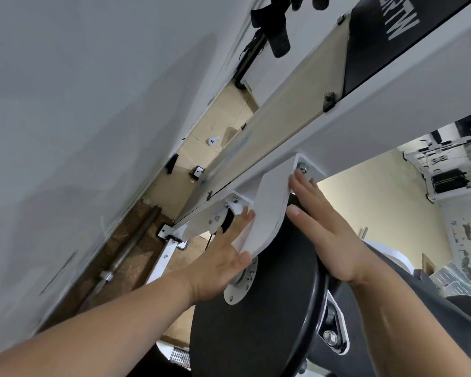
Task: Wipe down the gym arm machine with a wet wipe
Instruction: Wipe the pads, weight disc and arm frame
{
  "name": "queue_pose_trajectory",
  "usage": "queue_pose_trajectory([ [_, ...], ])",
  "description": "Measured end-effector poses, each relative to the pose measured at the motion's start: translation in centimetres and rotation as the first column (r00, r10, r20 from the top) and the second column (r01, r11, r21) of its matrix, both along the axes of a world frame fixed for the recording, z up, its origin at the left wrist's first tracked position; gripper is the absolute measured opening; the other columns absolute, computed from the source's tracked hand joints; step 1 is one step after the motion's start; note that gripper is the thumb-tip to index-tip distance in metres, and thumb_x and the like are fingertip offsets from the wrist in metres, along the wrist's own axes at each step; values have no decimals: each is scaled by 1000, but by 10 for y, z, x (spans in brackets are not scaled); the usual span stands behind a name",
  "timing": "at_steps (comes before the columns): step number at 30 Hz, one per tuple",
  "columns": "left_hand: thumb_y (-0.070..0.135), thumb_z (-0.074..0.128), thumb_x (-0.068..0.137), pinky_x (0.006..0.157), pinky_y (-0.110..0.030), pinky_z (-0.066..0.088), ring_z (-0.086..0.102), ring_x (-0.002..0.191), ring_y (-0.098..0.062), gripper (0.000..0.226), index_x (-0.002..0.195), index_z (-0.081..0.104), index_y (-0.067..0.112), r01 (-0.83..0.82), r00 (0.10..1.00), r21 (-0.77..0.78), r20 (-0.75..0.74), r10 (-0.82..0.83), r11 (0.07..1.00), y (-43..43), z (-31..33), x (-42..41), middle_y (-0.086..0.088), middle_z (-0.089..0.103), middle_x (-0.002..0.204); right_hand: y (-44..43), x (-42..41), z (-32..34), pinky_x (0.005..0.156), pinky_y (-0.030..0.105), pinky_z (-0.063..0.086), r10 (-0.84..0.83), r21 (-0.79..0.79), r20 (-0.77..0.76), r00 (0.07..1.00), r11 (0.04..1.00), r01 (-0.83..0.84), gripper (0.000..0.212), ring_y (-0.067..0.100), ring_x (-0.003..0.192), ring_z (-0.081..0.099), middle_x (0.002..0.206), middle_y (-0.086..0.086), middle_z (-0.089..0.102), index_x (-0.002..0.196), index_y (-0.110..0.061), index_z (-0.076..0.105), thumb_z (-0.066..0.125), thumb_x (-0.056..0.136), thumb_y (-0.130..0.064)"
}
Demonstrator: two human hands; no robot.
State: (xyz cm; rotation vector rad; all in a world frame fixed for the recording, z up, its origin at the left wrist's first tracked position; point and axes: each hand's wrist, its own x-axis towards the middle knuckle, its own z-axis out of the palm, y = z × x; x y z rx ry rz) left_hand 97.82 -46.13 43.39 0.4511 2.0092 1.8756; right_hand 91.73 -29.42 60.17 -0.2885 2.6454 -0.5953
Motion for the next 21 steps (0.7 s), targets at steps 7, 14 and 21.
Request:
queue_pose_trajectory([
  [7,93,15,78,123,-22,-8,-17,150,5,105,159,-9,31,-3,987,5,-164,4,1000,3,15,14,24,-20,164,-3,-2,14,130,39,4,351,332,21,936,881,-338,83,-7,152,-17,166,-28,-5,160,-39,16,29,89,-79],
  [14,96,20,76,123,-22,0,-9,145,16,96,154,-13,50,-23,998,-55,54,26,998,-8,-46,58,39,-13,158,-3,-3,13,129,42,13,341,286,24,940,899,-333,78,-3,155,3,166,-31,6,158,-41,33,34,86,-70],
  [21,98,17,72,126,-36,-3,-16,151,2,117,161,-4,25,-71,995,-24,-70,69,997,4,-11,52,19,-19,166,0,-1,9,129,37,5,287,231,-22,958,933,-275,85,-4,154,-8,168,-26,-1,162,-40,14,36,84,-66],
])
